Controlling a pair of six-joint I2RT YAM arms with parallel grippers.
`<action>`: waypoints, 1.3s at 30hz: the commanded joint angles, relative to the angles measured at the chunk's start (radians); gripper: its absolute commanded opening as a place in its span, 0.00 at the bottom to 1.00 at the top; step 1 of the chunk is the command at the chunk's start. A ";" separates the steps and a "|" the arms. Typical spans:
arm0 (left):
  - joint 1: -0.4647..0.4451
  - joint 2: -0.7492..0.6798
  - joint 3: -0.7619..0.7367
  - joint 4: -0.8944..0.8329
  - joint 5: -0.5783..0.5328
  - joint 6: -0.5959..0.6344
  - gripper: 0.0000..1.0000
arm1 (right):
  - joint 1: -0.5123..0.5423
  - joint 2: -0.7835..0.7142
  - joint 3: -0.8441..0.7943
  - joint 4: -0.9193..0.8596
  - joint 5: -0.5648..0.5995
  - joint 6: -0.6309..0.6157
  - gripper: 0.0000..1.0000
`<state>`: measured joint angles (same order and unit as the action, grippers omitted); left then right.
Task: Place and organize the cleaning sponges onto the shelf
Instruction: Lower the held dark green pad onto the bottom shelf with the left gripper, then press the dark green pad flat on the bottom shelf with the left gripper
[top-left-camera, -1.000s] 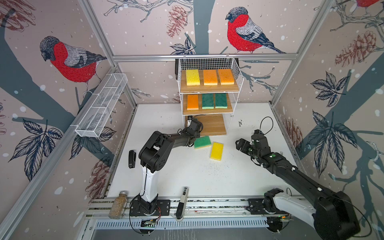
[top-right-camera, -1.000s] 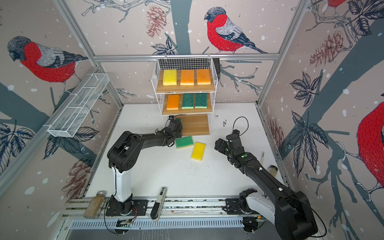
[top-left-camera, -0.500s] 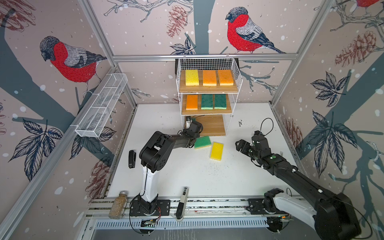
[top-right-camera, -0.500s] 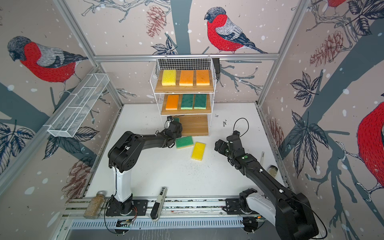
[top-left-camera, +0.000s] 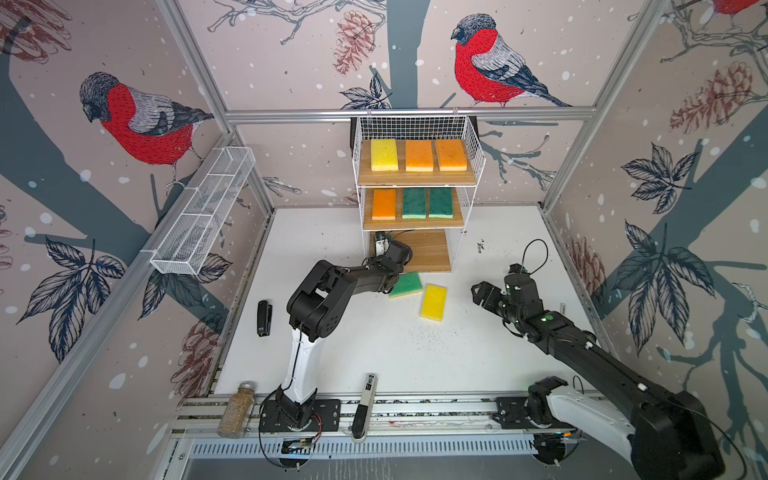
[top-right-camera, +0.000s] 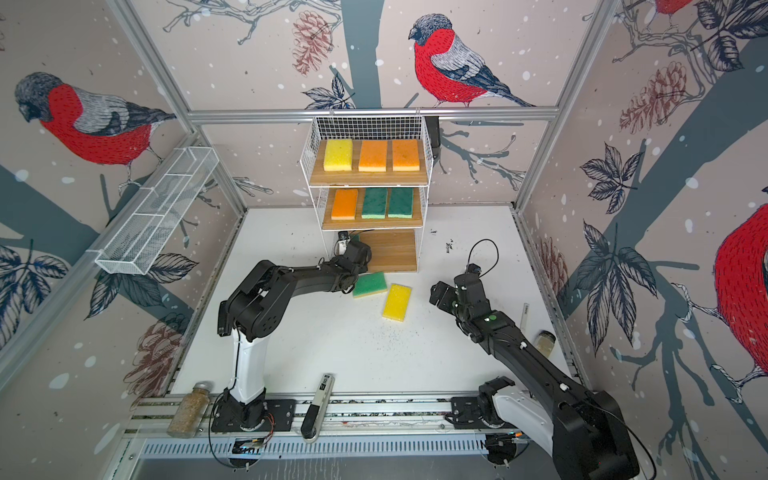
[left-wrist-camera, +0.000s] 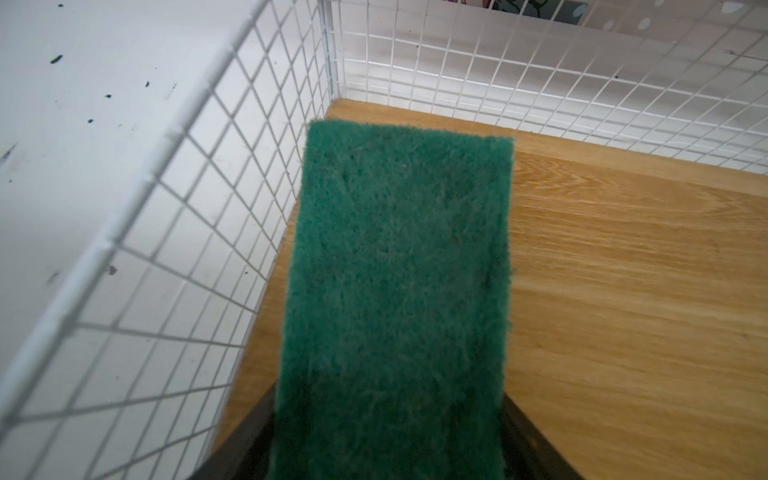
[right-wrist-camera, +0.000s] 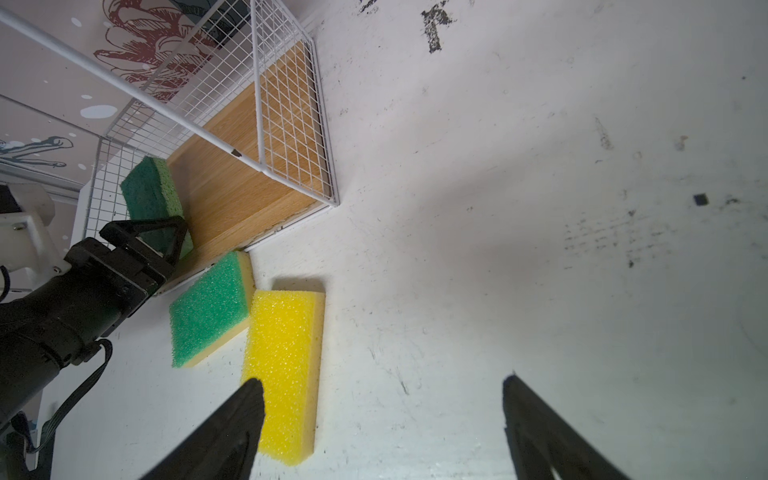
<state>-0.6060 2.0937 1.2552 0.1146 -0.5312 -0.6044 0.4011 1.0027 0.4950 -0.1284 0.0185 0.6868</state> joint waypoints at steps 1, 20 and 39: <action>0.001 0.016 0.021 -0.059 -0.023 -0.014 0.71 | 0.000 -0.006 -0.001 0.022 0.001 -0.001 0.90; -0.025 -0.031 0.041 -0.123 -0.046 -0.042 0.78 | -0.003 -0.073 -0.004 -0.015 0.015 0.003 0.90; -0.031 -0.014 0.052 -0.173 -0.054 -0.079 0.76 | -0.002 -0.147 -0.029 -0.044 0.030 0.014 0.91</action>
<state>-0.6334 2.0945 1.3178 -0.0452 -0.5720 -0.6754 0.3988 0.8593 0.4686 -0.1669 0.0326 0.6876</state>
